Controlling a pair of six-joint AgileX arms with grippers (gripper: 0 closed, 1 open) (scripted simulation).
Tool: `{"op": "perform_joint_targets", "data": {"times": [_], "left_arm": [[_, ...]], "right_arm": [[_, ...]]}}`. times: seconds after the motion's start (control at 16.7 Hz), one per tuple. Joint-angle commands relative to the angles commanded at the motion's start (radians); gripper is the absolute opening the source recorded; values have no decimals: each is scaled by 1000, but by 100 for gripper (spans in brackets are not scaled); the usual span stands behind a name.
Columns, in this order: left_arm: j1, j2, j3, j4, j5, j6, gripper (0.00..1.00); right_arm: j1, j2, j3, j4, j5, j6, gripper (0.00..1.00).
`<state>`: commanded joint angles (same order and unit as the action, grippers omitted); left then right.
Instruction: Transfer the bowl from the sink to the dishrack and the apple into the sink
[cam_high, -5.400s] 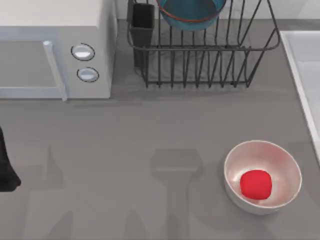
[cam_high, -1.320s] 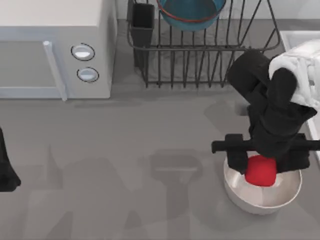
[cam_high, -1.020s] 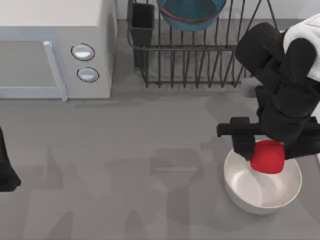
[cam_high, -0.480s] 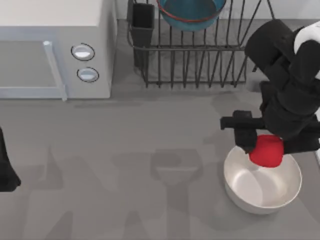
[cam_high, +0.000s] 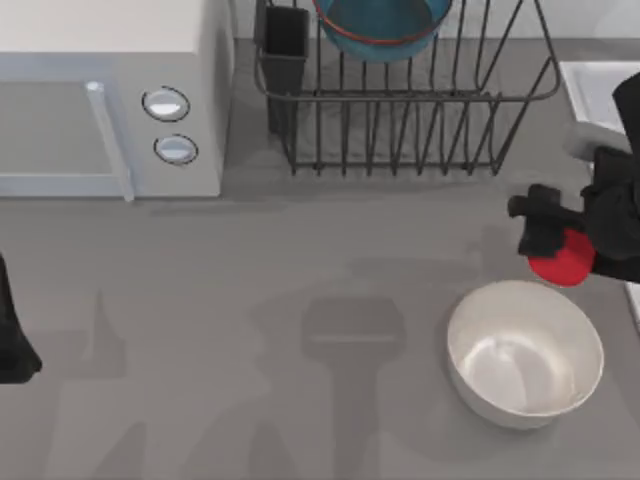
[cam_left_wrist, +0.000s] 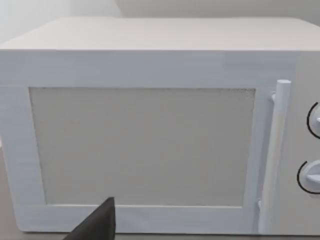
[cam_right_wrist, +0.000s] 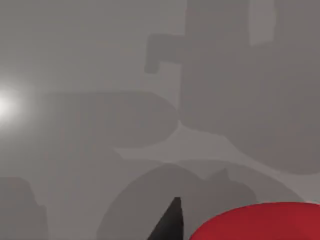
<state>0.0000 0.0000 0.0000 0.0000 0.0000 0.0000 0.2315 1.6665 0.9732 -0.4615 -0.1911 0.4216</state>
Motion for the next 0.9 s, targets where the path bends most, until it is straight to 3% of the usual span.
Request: {"op": "perform_joint_targets", "data": {"times": [0.48,0.9], "left_arm": [[0,0,0,0,0,0,100],[0,0,0,0,0,0,100]], "right_arm": [[-398,-22,-308,712,-205,-178,0],[-685,-127,-388,1245,-296,-350,0]]}}
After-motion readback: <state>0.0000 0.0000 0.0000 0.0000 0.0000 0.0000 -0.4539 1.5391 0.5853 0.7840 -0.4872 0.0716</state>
